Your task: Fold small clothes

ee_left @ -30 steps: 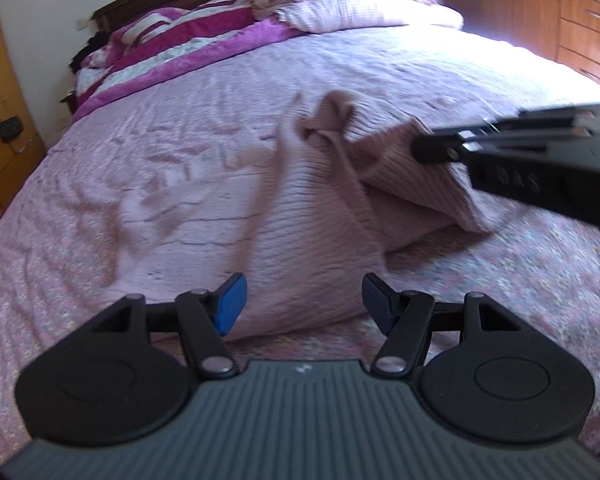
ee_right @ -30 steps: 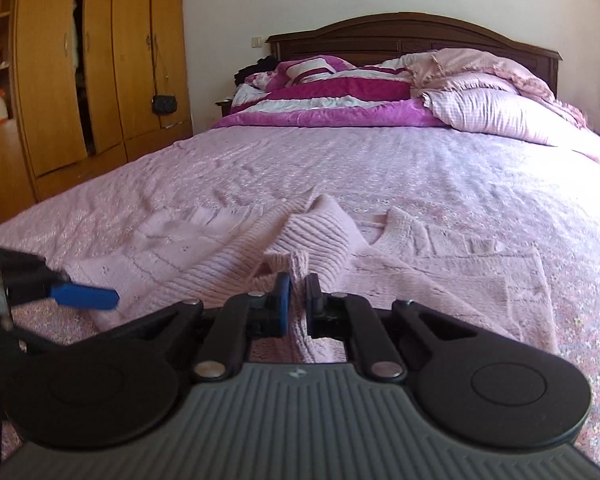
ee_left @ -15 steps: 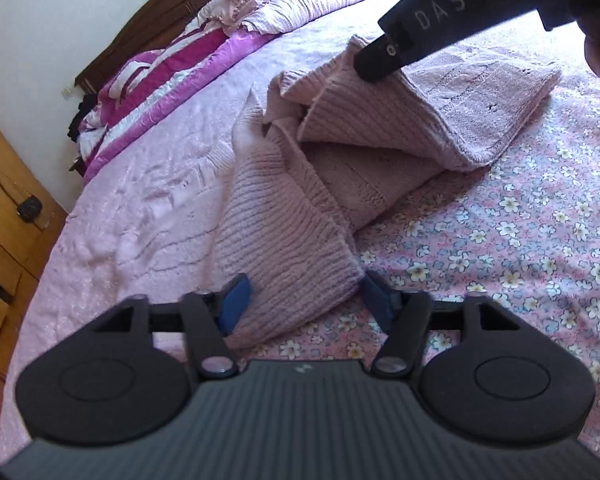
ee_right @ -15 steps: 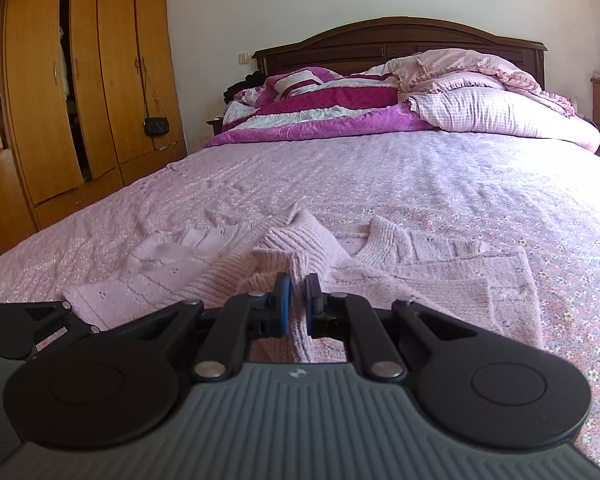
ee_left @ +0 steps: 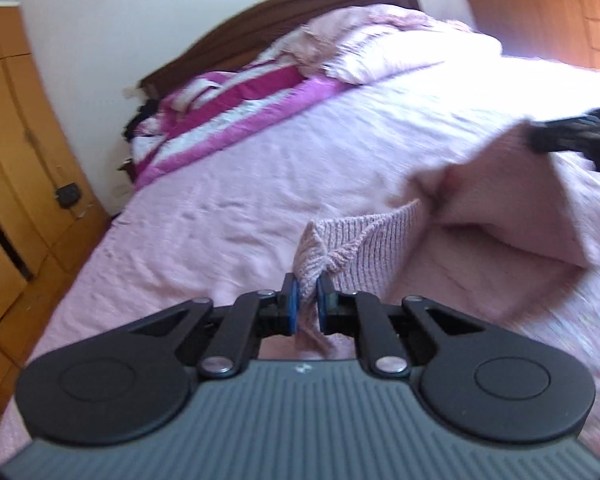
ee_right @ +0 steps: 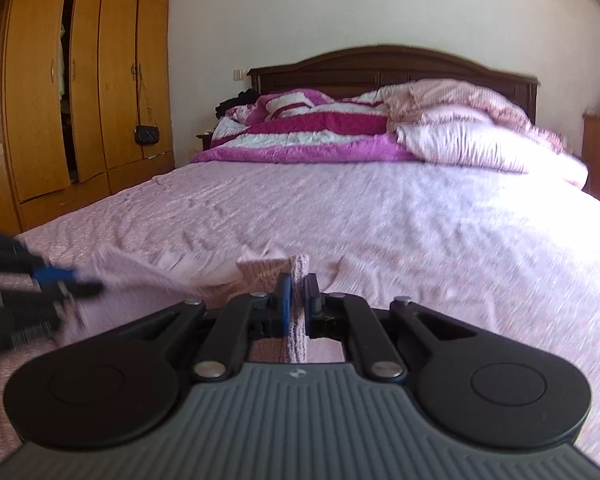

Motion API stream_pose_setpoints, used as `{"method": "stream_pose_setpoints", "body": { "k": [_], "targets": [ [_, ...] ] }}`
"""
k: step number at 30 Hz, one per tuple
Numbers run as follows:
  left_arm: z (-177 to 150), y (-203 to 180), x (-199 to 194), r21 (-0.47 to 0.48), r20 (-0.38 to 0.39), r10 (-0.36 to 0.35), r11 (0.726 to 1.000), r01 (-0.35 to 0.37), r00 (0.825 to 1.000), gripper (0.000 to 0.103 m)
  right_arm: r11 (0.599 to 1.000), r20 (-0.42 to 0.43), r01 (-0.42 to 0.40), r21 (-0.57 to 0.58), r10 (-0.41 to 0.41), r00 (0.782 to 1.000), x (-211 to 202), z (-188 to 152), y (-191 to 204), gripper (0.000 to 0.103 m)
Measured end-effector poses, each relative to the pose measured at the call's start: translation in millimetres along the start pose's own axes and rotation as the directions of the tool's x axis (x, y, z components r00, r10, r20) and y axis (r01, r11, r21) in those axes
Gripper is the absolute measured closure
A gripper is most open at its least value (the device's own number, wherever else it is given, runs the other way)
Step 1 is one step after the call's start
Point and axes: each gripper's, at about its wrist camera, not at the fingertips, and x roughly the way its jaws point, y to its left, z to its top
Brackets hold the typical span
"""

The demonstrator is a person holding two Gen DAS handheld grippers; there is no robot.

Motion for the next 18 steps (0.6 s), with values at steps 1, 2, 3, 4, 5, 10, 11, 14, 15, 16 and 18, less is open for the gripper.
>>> {"method": "stream_pose_setpoints", "body": {
  "k": [1, 2, 3, 4, 5, 10, 11, 14, 15, 16, 18],
  "targets": [
    [6, 9, 5, -0.017, 0.003, 0.011, 1.0, -0.011, 1.0, 0.091, 1.0, 0.013, 0.017, -0.015, -0.017, 1.0, 0, 4, -2, 0.097],
    [12, 17, 9, -0.034, 0.004, 0.023, 0.999, -0.023, 1.0, 0.091, 0.999, 0.026, 0.035, -0.03, -0.035, 0.999, 0, 7, -4, 0.097],
    [19, 25, 14, -0.049, 0.003, 0.036, 0.998, -0.036, 0.999, 0.091, 0.997, 0.04, 0.056, -0.048, -0.054, 0.998, 0, 11, -7, 0.097],
    [24, 32, 19, -0.06, 0.003, 0.048, 0.997, -0.047, 0.999, 0.091, 0.995, 0.051, 0.074, -0.063, -0.071, 0.996, 1, 14, -10, 0.097],
    [30, 40, 24, -0.071, 0.004, 0.054, 0.996, -0.054, 0.999, 0.091, 0.993, 0.059, 0.091, -0.076, -0.087, 0.995, 3, 18, -13, 0.097],
    [50, 66, 55, -0.105, -0.01, 0.068, 0.992, -0.068, 0.998, 0.091, 0.977, 0.06, 0.166, -0.135, -0.159, 0.985, 25, 34, -36, 0.097],
    [52, 68, 62, -0.101, -0.013, 0.071, 0.992, -0.072, 0.997, 0.091, 0.972, 0.058, 0.181, -0.149, -0.174, 0.983, 32, 37, -41, 0.097],
    [49, 69, 84, -0.091, -0.03, 0.067, 0.993, -0.07, 0.997, 0.091, 0.952, 0.049, 0.229, -0.203, -0.223, 0.974, 55, 41, -57, 0.099],
    [46, 69, 92, -0.083, -0.04, 0.069, 0.994, -0.072, 0.997, 0.091, 0.946, 0.04, 0.242, -0.216, -0.238, 0.97, 64, 41, -64, 0.099],
    [42, 68, 100, -0.077, -0.054, 0.074, 0.994, -0.078, 0.996, 0.091, 0.943, 0.029, 0.249, -0.222, -0.249, 0.968, 74, 41, -71, 0.099],
    [33, 67, 118, -0.075, -0.092, 0.086, 0.993, -0.093, 0.992, 0.091, 0.94, -0.002, 0.257, -0.224, -0.264, 0.964, 92, 39, -85, 0.099]
  ]
}}
